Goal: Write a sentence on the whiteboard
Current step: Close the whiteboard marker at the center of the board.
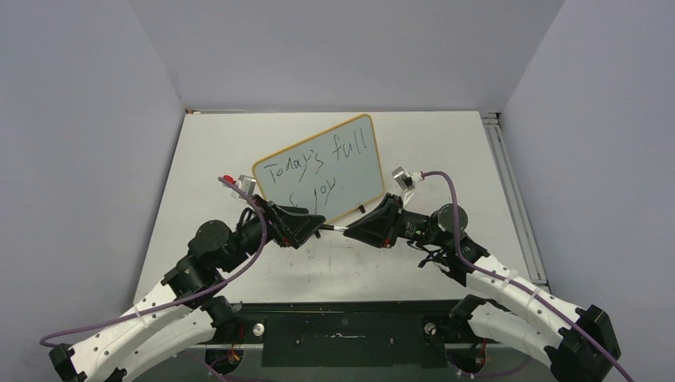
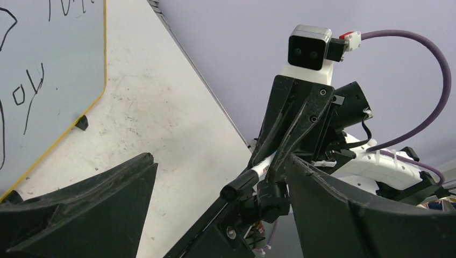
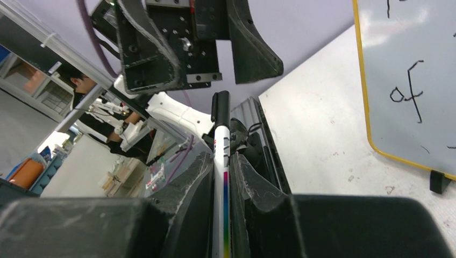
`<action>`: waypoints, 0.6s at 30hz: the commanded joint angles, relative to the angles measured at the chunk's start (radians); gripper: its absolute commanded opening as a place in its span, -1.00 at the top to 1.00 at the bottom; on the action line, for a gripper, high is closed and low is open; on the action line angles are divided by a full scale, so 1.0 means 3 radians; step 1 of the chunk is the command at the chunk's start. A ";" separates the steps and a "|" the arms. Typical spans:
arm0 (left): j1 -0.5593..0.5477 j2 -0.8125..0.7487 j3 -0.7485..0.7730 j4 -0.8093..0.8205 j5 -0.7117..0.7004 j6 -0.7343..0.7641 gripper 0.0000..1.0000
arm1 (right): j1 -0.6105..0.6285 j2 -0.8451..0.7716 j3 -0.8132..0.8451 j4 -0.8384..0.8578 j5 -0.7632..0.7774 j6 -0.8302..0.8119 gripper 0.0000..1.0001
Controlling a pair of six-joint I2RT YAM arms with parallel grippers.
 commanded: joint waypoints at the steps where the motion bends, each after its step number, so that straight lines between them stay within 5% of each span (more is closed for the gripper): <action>1: 0.0042 0.0020 -0.0095 0.0569 0.0162 -0.0372 -0.67 | -0.0008 -0.0038 -0.0091 0.0729 0.0041 0.0230 0.89; 9: 0.0048 0.0027 -0.0261 0.0958 0.0276 -0.0607 -0.18 | -0.0011 -0.0017 -0.0193 0.0960 0.0112 0.0378 0.89; 18: 0.0051 0.0098 -0.0272 0.1080 0.0355 -0.0669 0.05 | -0.0009 0.0002 -0.0200 0.0959 0.0138 0.0369 0.89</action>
